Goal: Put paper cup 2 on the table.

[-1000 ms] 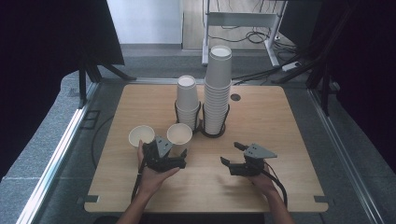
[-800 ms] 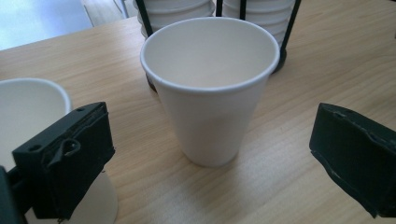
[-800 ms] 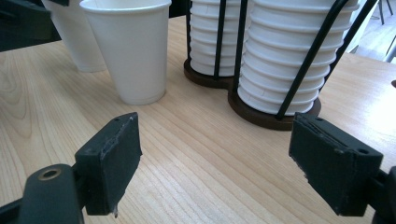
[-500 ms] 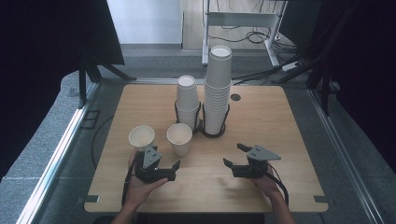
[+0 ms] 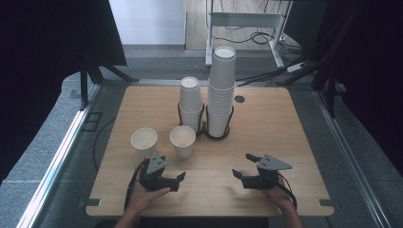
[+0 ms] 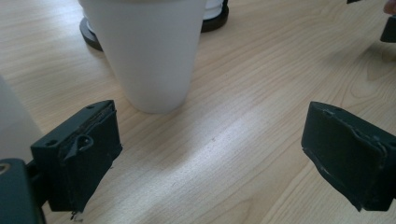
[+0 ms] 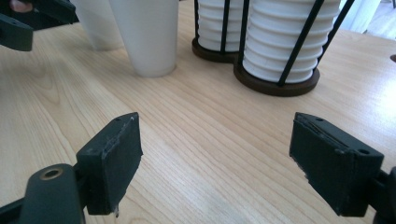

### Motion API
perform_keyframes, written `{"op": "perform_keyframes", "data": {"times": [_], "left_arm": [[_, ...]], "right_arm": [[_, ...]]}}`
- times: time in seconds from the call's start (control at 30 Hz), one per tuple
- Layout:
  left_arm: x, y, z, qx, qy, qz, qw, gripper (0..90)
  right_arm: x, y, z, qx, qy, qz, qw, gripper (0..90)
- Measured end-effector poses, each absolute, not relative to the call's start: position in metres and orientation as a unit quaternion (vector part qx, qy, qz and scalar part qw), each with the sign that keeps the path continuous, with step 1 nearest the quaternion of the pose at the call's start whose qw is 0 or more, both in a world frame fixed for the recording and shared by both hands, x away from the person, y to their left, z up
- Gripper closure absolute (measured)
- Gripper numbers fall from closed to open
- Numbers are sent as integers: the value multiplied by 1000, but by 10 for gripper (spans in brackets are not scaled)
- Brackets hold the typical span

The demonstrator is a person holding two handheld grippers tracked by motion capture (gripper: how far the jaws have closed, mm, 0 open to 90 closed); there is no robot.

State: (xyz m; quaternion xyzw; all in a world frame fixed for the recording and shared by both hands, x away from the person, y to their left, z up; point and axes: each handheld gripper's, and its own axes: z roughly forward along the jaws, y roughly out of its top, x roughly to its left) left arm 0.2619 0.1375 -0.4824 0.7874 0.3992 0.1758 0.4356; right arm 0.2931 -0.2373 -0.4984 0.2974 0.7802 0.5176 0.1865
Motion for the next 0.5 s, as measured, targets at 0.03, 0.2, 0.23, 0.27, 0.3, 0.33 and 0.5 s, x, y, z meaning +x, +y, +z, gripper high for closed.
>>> {"op": "perform_keyframes", "data": {"times": [0.03, 0.2, 0.23, 0.27, 0.3, 0.33, 0.5], "left_arm": [[262, 137, -484, 789, 398, 173, 435, 48], [264, 136, -487, 792, 398, 172, 430, 55], [264, 136, -487, 792, 397, 171, 431, 56], [264, 136, -487, 792, 397, 169, 432, 56], [264, 136, -487, 792, 397, 167, 432, 57], [264, 136, -487, 792, 398, 165, 432, 57], [266, 137, -487, 792, 403, 163, 429, 62]], "right_arm": [[294, -237, -499, 297, 781, 517, 186, 171], [294, -234, -501, 292, 788, 510, 181, 170], [294, -234, -501, 291, 788, 511, 182, 171], [294, -234, -501, 291, 787, 513, 183, 171], [294, -235, -500, 291, 786, 514, 183, 171], [294, -236, -500, 291, 786, 515, 182, 171], [294, -237, -499, 292, 784, 516, 184, 171]]}}
